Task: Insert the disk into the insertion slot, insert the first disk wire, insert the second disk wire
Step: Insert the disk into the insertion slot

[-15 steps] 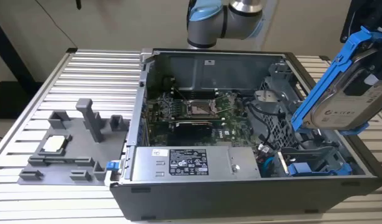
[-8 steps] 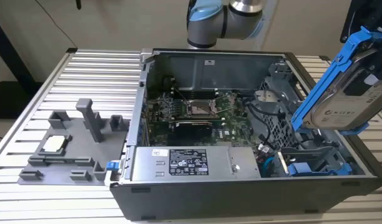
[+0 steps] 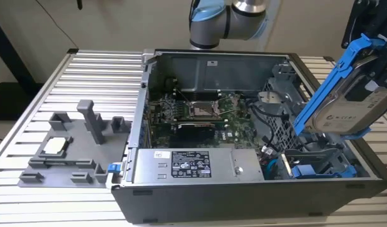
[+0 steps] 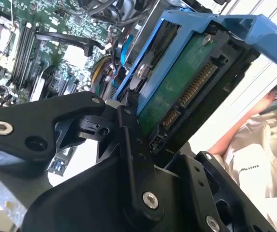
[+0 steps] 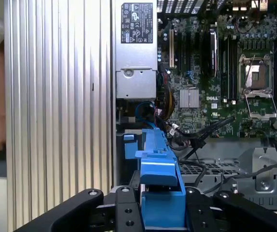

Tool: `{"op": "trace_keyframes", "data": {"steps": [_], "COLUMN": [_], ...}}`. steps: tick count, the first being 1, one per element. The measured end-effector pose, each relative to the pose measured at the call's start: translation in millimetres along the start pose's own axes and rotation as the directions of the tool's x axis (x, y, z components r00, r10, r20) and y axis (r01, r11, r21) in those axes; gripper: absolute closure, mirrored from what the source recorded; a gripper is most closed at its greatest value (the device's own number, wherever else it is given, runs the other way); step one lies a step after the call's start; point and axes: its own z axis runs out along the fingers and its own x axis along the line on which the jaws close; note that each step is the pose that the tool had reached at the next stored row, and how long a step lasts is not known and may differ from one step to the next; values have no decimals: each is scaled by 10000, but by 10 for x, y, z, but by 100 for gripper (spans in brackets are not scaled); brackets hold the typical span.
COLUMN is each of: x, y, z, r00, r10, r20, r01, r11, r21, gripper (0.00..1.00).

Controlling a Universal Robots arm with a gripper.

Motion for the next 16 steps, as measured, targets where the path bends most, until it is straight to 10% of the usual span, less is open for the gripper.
{"op": "trace_keyframes", "data": {"steps": [16], "x": [0], "y": [-9], "z": [156], "r00": [9999], "r10": [-116], "r20": [-3], "r01": [116], "r11": [9999], "r21": [67], "gripper": [67]}}
